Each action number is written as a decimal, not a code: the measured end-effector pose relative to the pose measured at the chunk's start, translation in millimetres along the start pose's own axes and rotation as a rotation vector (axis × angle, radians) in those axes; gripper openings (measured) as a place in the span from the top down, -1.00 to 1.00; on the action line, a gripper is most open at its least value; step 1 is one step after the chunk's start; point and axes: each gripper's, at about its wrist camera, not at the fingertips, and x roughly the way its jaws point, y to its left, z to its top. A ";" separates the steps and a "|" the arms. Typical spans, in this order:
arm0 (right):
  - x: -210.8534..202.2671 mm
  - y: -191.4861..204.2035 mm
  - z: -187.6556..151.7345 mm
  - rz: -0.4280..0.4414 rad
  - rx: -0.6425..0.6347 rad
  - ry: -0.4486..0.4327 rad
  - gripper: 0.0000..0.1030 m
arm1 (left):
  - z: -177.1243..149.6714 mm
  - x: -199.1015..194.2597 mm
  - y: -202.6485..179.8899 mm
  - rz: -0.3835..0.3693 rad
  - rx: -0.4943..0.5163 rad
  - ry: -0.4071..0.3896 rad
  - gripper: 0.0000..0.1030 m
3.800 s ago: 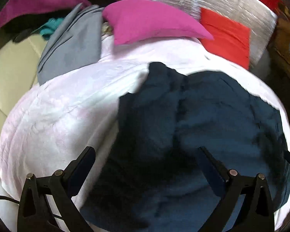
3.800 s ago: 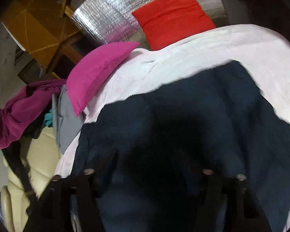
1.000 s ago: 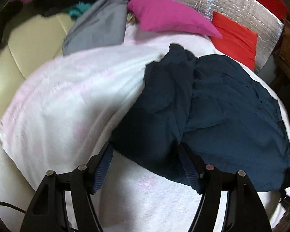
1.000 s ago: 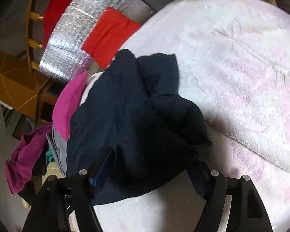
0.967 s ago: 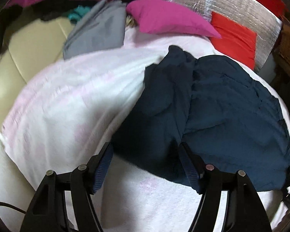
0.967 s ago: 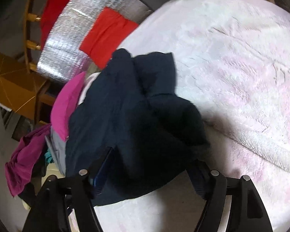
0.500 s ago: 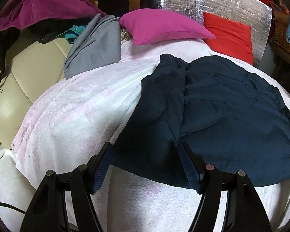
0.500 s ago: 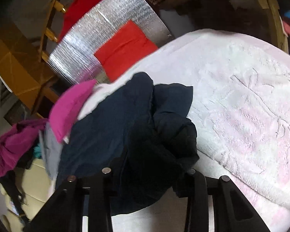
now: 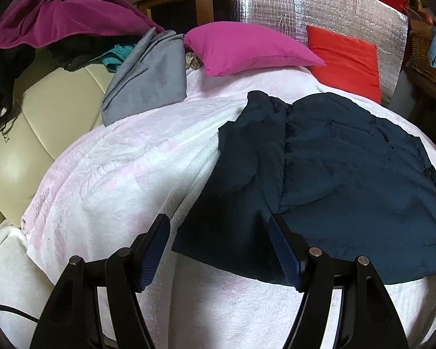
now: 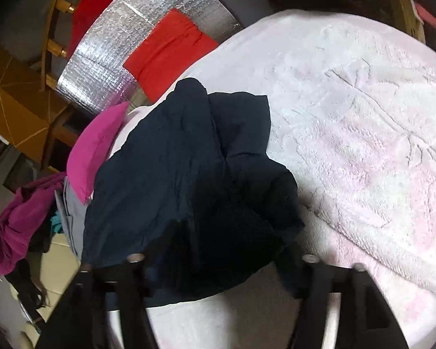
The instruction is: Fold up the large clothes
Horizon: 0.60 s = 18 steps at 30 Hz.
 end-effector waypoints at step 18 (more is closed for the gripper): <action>23.4 -9.9 -2.6 0.071 0.070 0.017 -0.41 | 2.3 -3.0 3.4 0.030 0.040 -0.050 -0.38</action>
